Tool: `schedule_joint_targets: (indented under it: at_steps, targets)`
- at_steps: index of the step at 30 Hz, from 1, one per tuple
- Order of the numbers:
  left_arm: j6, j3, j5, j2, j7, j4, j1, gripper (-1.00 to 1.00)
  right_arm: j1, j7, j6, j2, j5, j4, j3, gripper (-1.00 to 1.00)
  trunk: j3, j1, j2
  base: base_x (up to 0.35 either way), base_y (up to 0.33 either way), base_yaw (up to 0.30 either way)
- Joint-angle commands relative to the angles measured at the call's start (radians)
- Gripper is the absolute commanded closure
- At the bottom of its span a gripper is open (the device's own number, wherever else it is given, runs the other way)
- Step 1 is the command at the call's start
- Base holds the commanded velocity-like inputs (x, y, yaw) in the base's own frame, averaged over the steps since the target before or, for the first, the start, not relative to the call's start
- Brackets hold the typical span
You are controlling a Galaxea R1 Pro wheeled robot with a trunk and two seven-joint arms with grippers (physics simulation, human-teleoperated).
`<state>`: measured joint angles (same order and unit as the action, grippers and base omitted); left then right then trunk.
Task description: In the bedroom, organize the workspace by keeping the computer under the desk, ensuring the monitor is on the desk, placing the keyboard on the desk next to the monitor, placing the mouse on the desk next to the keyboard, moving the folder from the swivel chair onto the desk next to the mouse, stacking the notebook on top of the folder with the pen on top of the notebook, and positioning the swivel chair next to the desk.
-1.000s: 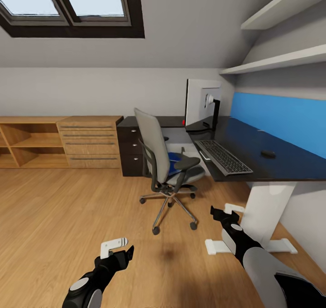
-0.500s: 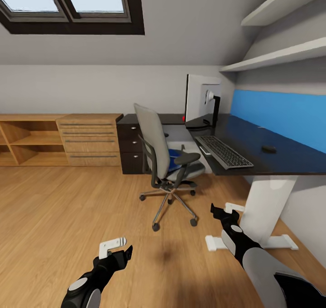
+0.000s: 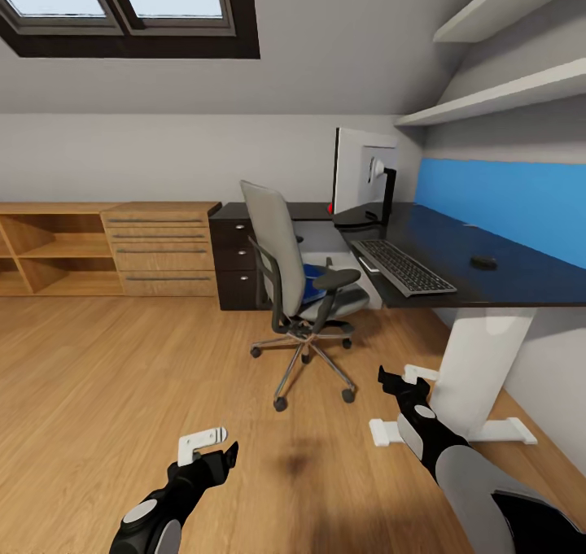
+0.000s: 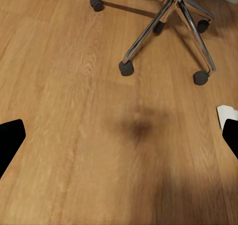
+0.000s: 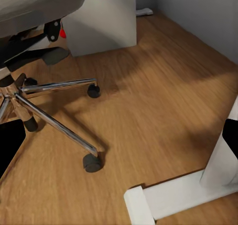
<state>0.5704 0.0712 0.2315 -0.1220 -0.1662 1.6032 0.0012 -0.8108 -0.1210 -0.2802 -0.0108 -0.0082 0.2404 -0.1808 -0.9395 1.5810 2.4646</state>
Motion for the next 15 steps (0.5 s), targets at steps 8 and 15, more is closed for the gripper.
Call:
schedule_joint_targets:
  at_steps: [8,15]
  targets:
    - [0.003,0.001,0.009,0.001,-0.008,0.000,0.000,-1.00,-0.001,-0.002,-0.004,0.000,-0.001,-0.002,0.000,-1.00,-0.001,0.000,0.000,0.004,0.000,0.000]
    - [0.002,0.001,0.008,0.002,-0.008,-0.003,0.000,-1.00,-0.001,-0.002,-0.004,0.000,-0.001,-0.003,0.000,-1.00,-0.001,0.000,0.000,0.144,0.000,0.000]
